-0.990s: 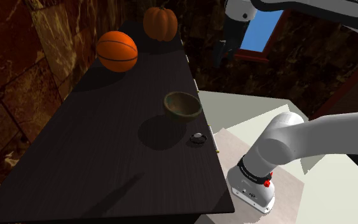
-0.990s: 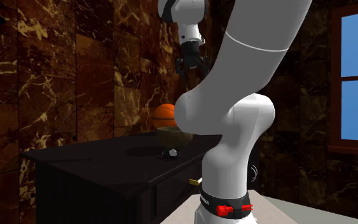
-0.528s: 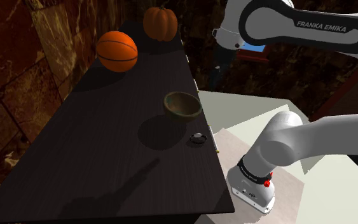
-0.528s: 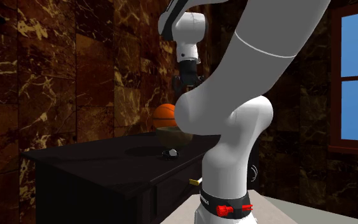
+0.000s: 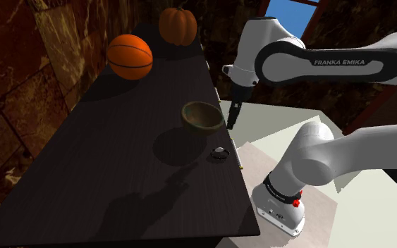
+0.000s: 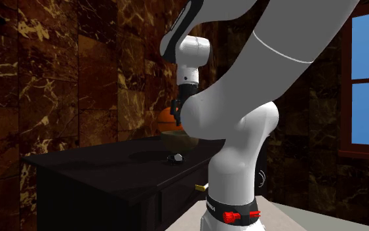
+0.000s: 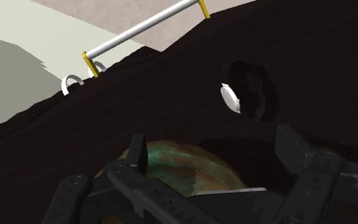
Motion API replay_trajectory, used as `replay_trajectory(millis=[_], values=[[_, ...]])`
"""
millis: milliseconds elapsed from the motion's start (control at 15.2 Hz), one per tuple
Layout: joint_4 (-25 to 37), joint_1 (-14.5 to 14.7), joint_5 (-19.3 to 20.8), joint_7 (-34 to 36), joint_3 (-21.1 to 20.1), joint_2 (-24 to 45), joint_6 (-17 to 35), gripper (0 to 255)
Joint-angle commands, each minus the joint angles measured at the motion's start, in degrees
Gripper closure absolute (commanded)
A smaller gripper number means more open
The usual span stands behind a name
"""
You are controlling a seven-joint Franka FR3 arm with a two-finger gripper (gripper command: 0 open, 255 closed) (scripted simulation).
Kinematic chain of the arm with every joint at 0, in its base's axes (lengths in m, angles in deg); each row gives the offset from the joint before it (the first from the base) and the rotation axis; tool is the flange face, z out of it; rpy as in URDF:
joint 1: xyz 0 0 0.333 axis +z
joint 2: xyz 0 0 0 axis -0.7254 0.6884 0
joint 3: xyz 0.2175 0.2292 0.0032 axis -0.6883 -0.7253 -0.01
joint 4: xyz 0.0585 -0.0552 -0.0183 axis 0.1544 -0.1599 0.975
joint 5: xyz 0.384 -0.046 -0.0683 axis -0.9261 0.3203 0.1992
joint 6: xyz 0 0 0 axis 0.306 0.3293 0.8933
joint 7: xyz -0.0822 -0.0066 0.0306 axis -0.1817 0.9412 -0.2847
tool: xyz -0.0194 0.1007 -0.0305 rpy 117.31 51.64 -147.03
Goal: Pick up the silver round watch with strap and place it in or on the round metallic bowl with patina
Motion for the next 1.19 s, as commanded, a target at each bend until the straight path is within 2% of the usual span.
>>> replay_trajectory(millis=[0, 264, 792, 1122], values=[[-3.88, 1.60, -0.65, -2.84, 0.73, -0.25, 2.81, 0], [-9.55, 4.74, -2.09, -7.35, 1.65, -0.02, 7.17, 0], [-14.34, 5.11, -2.52, -7.44, 1.46, 2.59, 14.59, 0], [-14.34, 5.11, -2.52, -7.44, 1.46, 2.59, 14.59, 0]])
